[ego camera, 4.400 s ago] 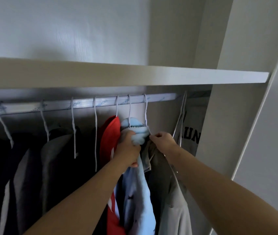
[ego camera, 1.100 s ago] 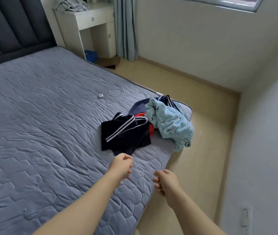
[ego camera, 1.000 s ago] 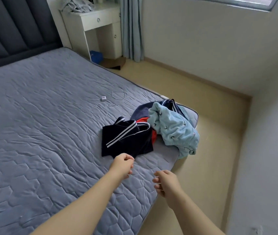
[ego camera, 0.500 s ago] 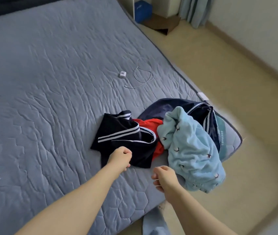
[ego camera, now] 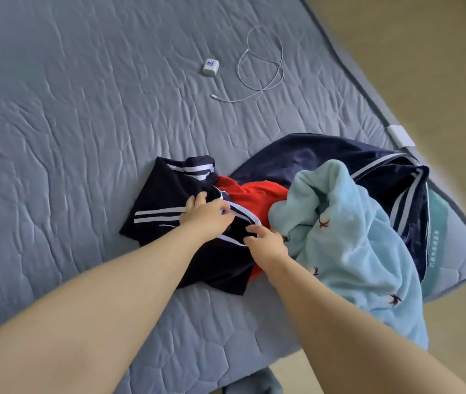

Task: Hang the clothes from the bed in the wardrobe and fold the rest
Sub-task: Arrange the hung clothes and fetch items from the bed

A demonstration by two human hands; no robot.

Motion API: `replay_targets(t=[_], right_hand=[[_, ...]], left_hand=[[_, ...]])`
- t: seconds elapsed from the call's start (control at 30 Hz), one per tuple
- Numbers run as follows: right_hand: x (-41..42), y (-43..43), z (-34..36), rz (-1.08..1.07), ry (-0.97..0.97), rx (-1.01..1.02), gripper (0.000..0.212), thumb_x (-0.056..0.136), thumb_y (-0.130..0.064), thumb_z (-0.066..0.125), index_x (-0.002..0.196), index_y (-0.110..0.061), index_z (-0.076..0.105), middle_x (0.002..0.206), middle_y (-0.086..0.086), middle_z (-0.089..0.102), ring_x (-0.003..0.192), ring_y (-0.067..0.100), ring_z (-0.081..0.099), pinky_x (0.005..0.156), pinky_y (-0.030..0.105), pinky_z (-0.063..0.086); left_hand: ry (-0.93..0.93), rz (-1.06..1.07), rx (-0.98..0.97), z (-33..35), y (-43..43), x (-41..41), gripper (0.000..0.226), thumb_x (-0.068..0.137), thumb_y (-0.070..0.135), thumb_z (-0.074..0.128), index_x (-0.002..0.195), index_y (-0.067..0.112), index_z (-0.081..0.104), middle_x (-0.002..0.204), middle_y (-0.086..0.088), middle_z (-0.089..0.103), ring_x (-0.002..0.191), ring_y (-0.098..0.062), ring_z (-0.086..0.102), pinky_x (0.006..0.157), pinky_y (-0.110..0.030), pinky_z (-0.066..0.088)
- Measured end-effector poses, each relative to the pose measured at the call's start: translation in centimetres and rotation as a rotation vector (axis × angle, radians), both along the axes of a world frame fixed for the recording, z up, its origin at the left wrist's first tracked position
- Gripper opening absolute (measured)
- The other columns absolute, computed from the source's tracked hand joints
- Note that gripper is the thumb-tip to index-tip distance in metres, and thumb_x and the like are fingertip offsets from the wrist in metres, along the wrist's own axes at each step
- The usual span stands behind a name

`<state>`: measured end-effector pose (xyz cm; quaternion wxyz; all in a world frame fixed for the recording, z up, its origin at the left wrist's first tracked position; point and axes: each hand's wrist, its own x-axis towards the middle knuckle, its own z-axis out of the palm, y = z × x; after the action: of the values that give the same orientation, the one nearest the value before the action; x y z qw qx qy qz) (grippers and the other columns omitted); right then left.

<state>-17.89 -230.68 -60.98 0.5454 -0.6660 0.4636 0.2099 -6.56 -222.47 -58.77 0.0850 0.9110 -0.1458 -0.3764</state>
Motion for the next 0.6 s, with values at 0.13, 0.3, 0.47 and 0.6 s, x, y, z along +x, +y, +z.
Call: replay_targets(t=[0.13, 0.3, 0.47, 0.6], right_hand=[[-0.6, 1.4, -1.2, -0.021, -0.022, -0.013, 0.037, 0.088, -0.020, 0.047, 0.123, -0.022, 0.059, 0.112, -0.001, 0.057, 0.102, 0.021, 0.054, 0.088, 0.028, 0.042], [-3.1, 6.4, -0.4, -0.098, 0.052, 0.060, 0.021, 0.084, -0.019, 0.057, 0.064, -0.022, 0.065, 0.059, -0.008, 0.058, 0.060, 0.011, 0.051, 0.053, 0.023, 0.037], [-4.2, 12.6, 0.7, -0.042, 0.152, 0.124, 0.031, 0.086, -0.017, 0.054, 0.055, -0.015, 0.055, 0.049, -0.003, 0.046, 0.051, 0.014, 0.043, 0.050, 0.025, 0.035], [-3.9, 19.3, 1.9, 0.023, 0.207, 0.152, 0.033, 0.087, -0.018, 0.054, 0.054, -0.015, 0.052, 0.051, 0.000, 0.046, 0.052, 0.015, 0.044, 0.045, 0.019, 0.036]], left_hand=[[-0.060, 0.188, -0.075, -1.5, 2.3, -0.4, 0.032, 0.090, 0.026, 0.048, 0.120, 0.023, 0.057, 0.127, 0.001, 0.053, 0.113, -0.024, 0.050, 0.090, -0.034, 0.042], [-0.022, 0.499, 0.024, -1.7, 12.4, -2.8, 0.011, 0.087, 0.015, 0.053, 0.091, 0.015, 0.063, 0.097, -0.005, 0.062, 0.090, -0.025, 0.057, 0.072, -0.028, 0.044], [0.020, 0.680, 0.273, -0.7, 23.4, -4.6, 0.028, 0.081, 0.000, 0.041, 0.102, -0.009, 0.058, 0.103, -0.023, 0.064, 0.097, -0.036, 0.061, 0.075, -0.038, 0.051], [-0.052, 0.664, 0.298, 0.0, 31.0, -4.4, 0.025, 0.085, 0.002, 0.039, 0.099, -0.002, 0.059, 0.101, -0.019, 0.063, 0.093, -0.036, 0.060, 0.066, -0.033, 0.046]])
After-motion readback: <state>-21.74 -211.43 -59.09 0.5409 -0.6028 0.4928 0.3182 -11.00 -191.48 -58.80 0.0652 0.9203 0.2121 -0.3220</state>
